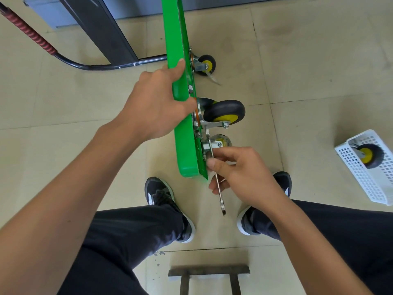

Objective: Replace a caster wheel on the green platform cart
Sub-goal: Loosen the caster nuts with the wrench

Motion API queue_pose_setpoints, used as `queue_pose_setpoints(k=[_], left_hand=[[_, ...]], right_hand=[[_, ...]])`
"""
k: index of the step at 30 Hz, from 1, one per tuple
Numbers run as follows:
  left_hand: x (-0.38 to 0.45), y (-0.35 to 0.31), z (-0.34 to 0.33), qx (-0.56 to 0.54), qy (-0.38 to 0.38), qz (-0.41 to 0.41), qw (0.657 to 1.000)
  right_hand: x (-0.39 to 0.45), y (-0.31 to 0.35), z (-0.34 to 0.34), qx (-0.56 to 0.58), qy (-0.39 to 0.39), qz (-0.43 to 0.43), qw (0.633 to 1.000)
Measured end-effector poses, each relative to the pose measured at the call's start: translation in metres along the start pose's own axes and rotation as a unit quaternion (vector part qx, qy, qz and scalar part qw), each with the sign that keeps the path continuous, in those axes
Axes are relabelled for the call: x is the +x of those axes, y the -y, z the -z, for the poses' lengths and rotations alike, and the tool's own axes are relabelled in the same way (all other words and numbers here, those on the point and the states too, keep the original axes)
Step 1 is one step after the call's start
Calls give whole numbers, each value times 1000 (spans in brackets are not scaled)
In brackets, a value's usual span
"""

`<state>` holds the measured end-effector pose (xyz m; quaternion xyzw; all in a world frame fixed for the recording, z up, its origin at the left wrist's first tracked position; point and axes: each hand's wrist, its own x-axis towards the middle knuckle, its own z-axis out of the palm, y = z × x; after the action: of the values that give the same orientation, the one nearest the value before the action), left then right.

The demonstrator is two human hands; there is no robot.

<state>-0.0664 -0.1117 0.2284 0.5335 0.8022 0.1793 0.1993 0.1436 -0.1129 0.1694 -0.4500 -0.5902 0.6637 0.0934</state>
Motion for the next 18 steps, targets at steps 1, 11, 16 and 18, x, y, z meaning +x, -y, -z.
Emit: queue_pose_setpoints(k=[1, 11, 16, 18], left_hand=[[0, 0, 0, 2, 0, -2, 1000], [0, 4, 0, 13, 0, -17, 1000], [0, 4, 2, 20, -6, -26, 999], [0, 3, 2, 21, -9, -25, 999]], right_hand=[[-2, 5, 0, 8, 16, -7, 1000], [7, 29, -5, 90, 76, -48, 992], [14, 33, -4, 89, 95, -67, 989], [16, 29, -5, 79, 90, -67, 991]])
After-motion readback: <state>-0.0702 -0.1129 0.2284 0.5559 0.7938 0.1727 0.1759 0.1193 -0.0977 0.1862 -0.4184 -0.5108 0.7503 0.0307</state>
